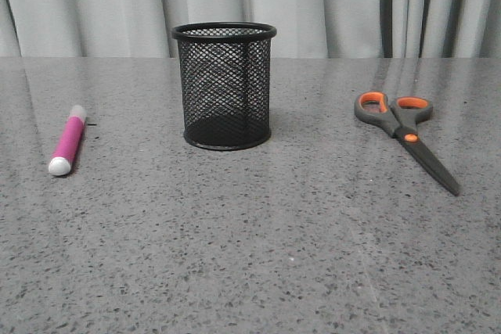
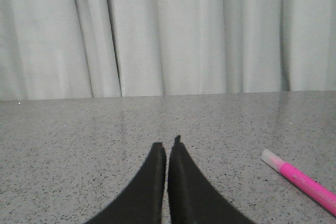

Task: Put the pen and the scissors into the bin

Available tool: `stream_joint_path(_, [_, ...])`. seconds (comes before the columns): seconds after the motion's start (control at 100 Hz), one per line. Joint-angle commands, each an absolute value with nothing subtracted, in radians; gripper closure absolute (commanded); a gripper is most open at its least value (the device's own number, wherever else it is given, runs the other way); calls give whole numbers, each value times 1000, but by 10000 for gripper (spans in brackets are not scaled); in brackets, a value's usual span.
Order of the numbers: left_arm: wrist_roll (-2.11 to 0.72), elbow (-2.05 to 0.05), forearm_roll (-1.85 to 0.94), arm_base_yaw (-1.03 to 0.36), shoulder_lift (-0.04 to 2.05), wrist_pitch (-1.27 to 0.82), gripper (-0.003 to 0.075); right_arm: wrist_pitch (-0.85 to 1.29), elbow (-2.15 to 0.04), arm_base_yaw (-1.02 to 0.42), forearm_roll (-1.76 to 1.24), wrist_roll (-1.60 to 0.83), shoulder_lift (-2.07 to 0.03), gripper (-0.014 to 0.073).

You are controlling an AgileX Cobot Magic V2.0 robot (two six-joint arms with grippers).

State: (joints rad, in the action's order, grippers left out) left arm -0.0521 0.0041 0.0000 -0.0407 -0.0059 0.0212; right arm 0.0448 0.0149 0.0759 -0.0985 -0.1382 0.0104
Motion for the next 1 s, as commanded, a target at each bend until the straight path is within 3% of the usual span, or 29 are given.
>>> stream_joint_path(0.0, [-48,28,0,-40,-35,98,740,-23,24,76,-100,-145,33,659])
stream_joint_path(0.73, [-48,28,-101,-40,-35,107,740,-28,24,76,-105,-145,33,659])
stream_joint_path(0.99, [-46,28,-394,-40,-35,111,740,-83,24,76,-434,-145,33,659])
